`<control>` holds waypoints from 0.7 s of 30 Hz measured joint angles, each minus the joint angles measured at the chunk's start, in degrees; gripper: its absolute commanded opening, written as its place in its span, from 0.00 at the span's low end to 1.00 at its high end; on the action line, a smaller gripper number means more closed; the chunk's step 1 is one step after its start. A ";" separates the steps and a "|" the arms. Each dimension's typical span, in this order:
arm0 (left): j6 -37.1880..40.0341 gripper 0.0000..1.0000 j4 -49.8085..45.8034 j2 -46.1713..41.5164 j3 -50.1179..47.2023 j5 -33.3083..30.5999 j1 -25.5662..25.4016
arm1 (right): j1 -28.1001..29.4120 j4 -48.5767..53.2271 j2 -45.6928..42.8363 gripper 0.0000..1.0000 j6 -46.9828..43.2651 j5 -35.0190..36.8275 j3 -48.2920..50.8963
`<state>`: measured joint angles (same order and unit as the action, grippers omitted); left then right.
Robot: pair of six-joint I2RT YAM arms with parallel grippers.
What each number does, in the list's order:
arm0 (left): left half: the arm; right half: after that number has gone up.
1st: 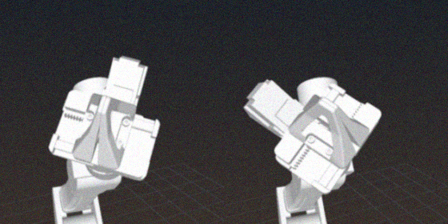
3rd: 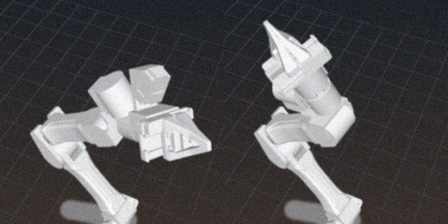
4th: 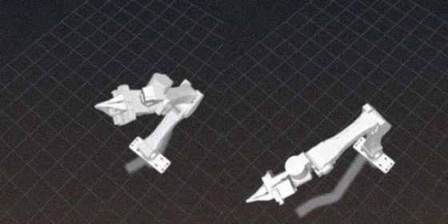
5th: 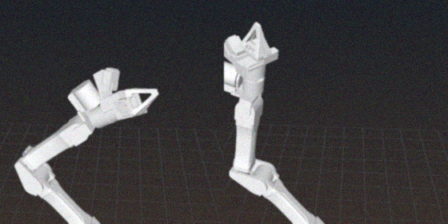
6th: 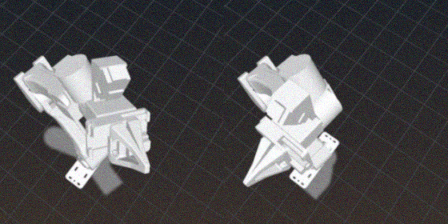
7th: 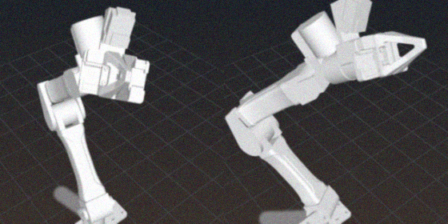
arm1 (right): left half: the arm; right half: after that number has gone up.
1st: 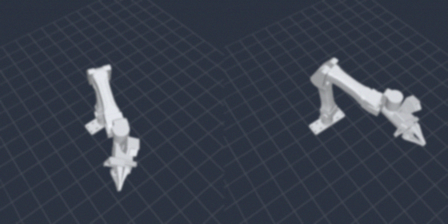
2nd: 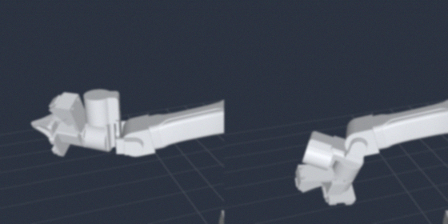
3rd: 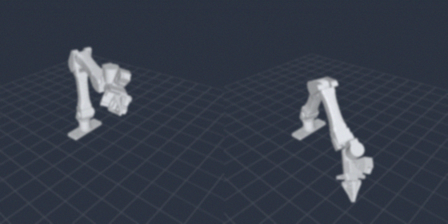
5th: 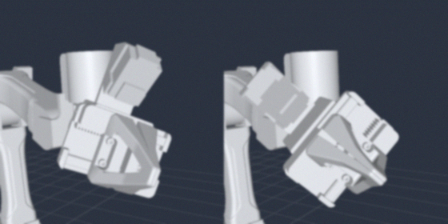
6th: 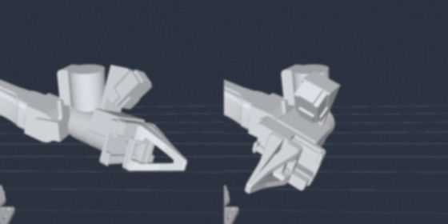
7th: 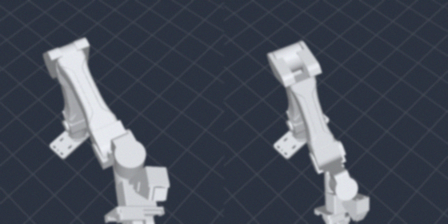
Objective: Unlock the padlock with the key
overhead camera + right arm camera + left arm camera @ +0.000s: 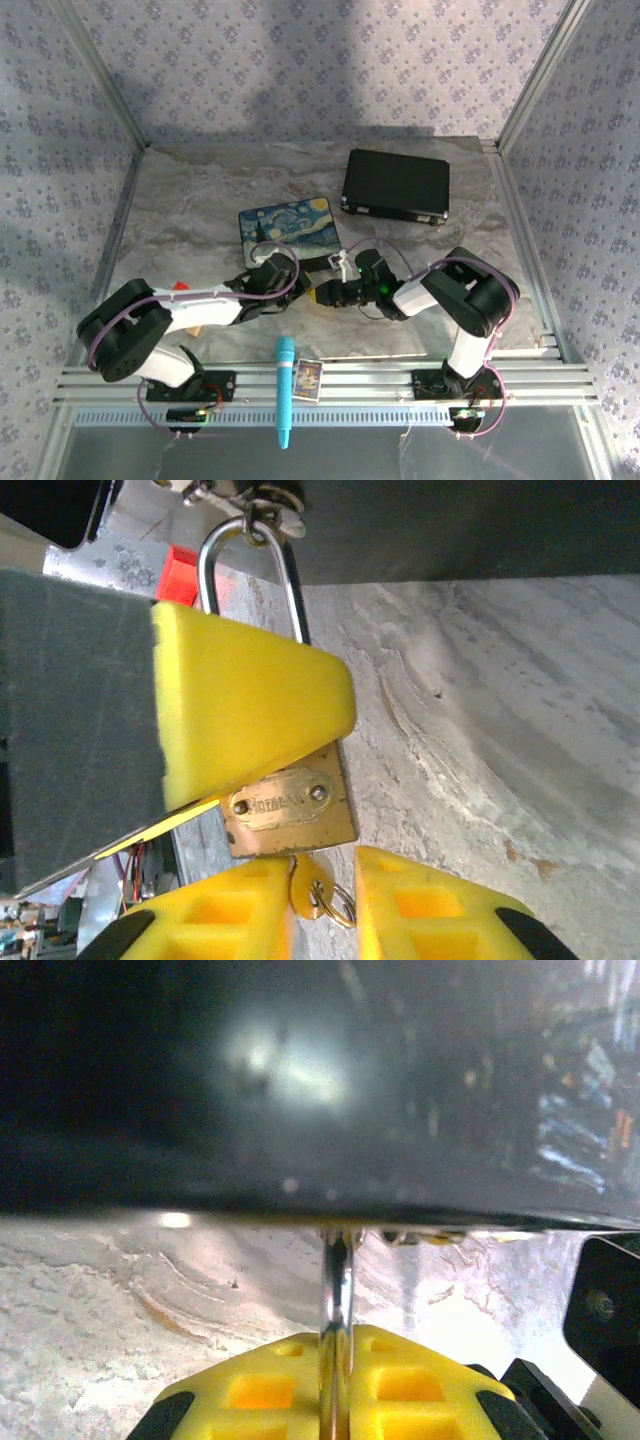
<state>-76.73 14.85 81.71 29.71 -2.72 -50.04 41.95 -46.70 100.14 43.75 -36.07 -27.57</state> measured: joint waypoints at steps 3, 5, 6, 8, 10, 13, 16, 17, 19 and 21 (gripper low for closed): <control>-0.48 0.00 0.74 -0.63 -0.52 0.85 0.04 | -0.11 1.81 -1.44 0.29 -0.63 0.24 0.11; -0.55 0.00 0.76 -0.68 -0.55 1.03 0.04 | -0.26 2.14 -1.64 0.30 -0.66 0.22 0.20; -0.55 0.00 0.76 -0.68 -0.55 1.05 0.04 | -0.35 2.19 -1.64 0.31 -0.66 0.22 0.24; -0.55 0.00 0.76 -0.68 -0.55 1.05 0.04 | -0.42 2.19 -1.66 0.32 -0.63 0.24 0.33; -0.55 0.00 0.76 -0.74 -0.61 1.09 0.04 | -0.90 1.86 -1.68 0.34 -0.39 0.07 0.57; -0.46 0.00 0.74 -1.29 -1.05 1.25 0.04 | -1.99 0.26 -1.70 0.36 0.68 -1.07 1.53; -0.11 0.00 0.31 -1.73 -1.38 1.22 0.04 | -2.45 0.37 -2.21 0.38 0.83 -0.76 1.79; -0.04 0.00 0.17 -1.97 -1.53 1.29 0.04 | -2.78 0.79 -2.54 0.39 0.85 -0.24 1.84; 0.26 0.00 -0.13 -2.49 -1.92 1.49 0.02 | -3.45 1.90 -3.34 0.42 0.81 0.85 1.95; 0.61 0.00 -0.46 -2.58 -1.95 1.62 0.04 | -3.56 3.15 -4.59 0.50 0.55 1.66 1.95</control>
<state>-76.12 14.39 79.13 27.77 -1.10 -50.00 38.39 -43.55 95.55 44.29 -34.41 -25.63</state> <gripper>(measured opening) 0.102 0.445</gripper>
